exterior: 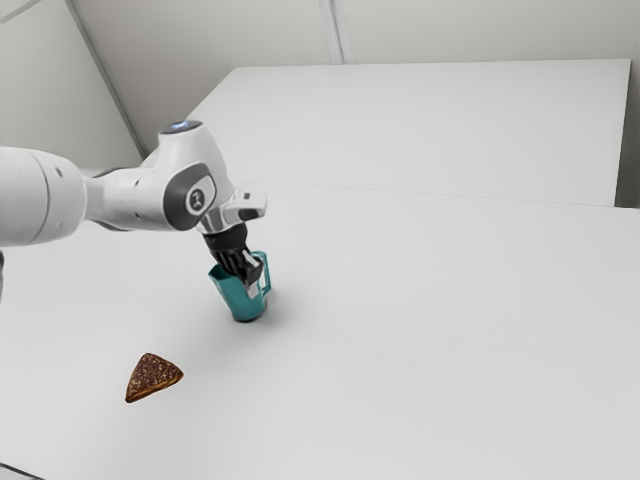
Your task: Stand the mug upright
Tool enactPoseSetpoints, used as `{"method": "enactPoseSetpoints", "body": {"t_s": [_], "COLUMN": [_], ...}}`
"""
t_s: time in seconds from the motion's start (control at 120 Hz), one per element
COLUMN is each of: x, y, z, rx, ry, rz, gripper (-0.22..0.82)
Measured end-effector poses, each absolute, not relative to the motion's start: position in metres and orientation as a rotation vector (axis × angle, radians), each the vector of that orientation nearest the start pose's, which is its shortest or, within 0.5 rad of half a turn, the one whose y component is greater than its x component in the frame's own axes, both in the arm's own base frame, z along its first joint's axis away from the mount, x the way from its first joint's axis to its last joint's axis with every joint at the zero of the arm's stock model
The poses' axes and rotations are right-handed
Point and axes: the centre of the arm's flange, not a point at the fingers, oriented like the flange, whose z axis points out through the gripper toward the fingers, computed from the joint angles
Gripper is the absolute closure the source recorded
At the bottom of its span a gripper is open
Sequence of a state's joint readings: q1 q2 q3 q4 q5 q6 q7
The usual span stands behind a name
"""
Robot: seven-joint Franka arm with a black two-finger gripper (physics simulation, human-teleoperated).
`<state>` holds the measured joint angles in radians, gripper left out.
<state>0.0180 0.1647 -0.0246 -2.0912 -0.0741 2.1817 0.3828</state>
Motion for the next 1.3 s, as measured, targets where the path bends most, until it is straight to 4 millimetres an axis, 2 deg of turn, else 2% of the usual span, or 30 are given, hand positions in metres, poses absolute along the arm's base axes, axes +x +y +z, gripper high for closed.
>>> {"method": "enactPoseSetpoints", "body": {"t_s": [0.05, 0.233, 0.325, 0.442, 0.567, 0.742, 0.875, 1.0, 1.3], "x": [0.563, 0.563, 0.560, 0.560, 0.572, 0.591, 0.590, 0.586, 0.581], "y": [-0.006, -0.012, -0.016, -0.018, -0.017, -0.010, -0.007, -0.007, 0.000], "z": [0.339, 0.349, 0.371, 0.403, 0.443, 0.526, 0.564, 0.578, 0.576], "rx": [-3.172, -3.180, -3.178, -3.179, -3.184, -3.178, -3.174, -3.178, -3.192], "ry": [0.537, 0.516, 0.516, 0.512, 0.506, 0.496, 0.493, 0.494, 0.472], "rz": [0.093, 0.063, 0.019, -0.026, -0.072, -0.165, -0.171, -0.139, -0.064], "gripper": [0.71, 0.33, 0.21, 0.12, 0.07, 0.03, 0.02, 0.01, 0.00]}}
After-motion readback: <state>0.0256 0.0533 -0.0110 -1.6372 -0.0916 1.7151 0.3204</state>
